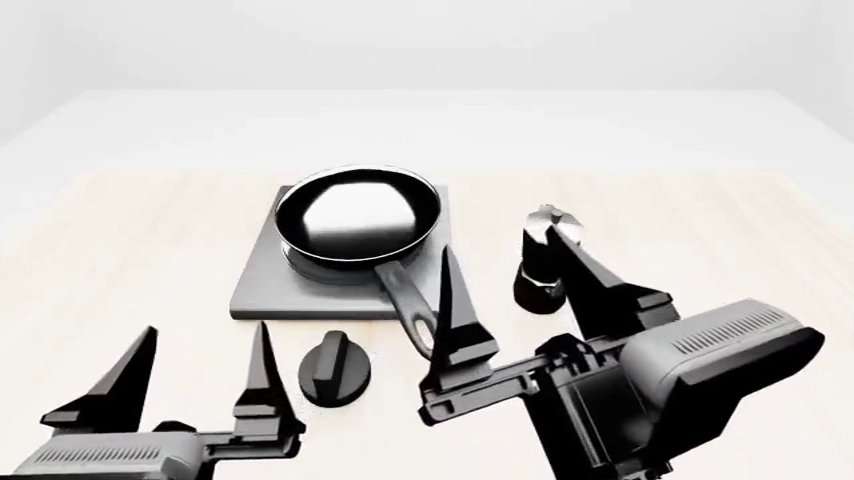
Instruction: Put the frying pan on the stove.
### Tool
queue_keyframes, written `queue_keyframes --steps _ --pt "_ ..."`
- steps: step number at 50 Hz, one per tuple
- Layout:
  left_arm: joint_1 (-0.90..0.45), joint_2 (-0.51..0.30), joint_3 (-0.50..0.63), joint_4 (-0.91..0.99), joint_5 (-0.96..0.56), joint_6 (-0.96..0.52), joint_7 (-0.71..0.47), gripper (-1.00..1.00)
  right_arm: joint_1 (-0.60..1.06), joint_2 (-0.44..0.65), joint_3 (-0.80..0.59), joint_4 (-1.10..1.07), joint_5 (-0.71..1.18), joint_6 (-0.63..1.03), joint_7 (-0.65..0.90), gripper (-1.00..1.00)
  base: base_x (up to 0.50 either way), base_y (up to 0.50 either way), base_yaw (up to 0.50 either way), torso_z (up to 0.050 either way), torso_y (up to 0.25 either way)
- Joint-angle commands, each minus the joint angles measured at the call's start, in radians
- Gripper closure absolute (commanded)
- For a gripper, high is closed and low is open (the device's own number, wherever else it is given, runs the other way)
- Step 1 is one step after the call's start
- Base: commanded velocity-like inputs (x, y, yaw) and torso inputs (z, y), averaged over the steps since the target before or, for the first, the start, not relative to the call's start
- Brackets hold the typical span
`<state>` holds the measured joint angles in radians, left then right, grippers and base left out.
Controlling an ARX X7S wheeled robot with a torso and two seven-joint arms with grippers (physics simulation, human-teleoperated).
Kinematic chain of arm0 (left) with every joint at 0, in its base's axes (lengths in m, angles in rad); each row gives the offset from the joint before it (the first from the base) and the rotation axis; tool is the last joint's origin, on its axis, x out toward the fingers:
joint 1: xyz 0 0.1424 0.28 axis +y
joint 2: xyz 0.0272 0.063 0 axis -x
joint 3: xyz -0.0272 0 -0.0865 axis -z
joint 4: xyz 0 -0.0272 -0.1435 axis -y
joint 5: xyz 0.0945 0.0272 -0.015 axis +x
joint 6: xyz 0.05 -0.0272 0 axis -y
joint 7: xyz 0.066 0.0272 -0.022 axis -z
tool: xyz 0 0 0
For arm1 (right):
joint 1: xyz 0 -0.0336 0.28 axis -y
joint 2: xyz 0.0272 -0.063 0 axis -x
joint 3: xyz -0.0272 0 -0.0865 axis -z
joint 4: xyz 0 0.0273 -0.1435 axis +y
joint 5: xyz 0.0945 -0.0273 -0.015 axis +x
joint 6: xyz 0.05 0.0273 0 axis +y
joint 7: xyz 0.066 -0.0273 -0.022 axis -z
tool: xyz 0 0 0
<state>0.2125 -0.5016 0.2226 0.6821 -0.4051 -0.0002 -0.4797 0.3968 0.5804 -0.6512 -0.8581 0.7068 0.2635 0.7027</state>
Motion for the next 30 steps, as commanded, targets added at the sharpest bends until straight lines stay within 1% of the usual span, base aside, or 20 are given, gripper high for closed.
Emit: queue_keyframes --steps 1,11,18,19,25,30 --pt "0.038 -0.021 -0.013 0.063 -0.001 0.015 -0.009 -1.00 0.007 0.005 -0.014 -0.098 -0.029 0.034 0.053 -1.00 0.00 0.00 0.00 0.000 0.000" --pt "0.065 -0.031 -0.019 0.102 0.011 0.027 -0.017 -1.00 0.021 0.008 -0.038 -0.169 -0.048 0.066 0.092 -1.00 0.00 0.00 0.00 0.000 0.000" --pt "0.090 -0.038 -0.020 0.130 0.027 0.041 -0.022 -1.00 0.030 0.034 -0.075 -0.186 -0.053 0.030 0.117 -1.00 0.00 0.00 0.00 0.000 0.000" --pt "0.091 -0.039 -0.021 0.131 0.028 0.042 -0.022 -1.00 0.038 0.039 -0.092 -0.187 -0.058 0.023 0.127 -1.00 0.00 0.00 0.00 0.000 0.000" --pt "0.102 -0.044 -0.024 0.146 0.033 0.051 -0.023 -1.00 0.193 0.142 -0.311 -0.188 -0.064 -0.105 0.282 -1.00 0.00 0.00 0.00 0.000 0.000" --pt "0.115 -0.049 -0.028 0.160 0.036 0.060 -0.025 -1.00 0.292 0.188 -0.451 -0.188 -0.082 -0.178 0.370 -1.00 0.00 0.00 0.00 0.000 0.000"
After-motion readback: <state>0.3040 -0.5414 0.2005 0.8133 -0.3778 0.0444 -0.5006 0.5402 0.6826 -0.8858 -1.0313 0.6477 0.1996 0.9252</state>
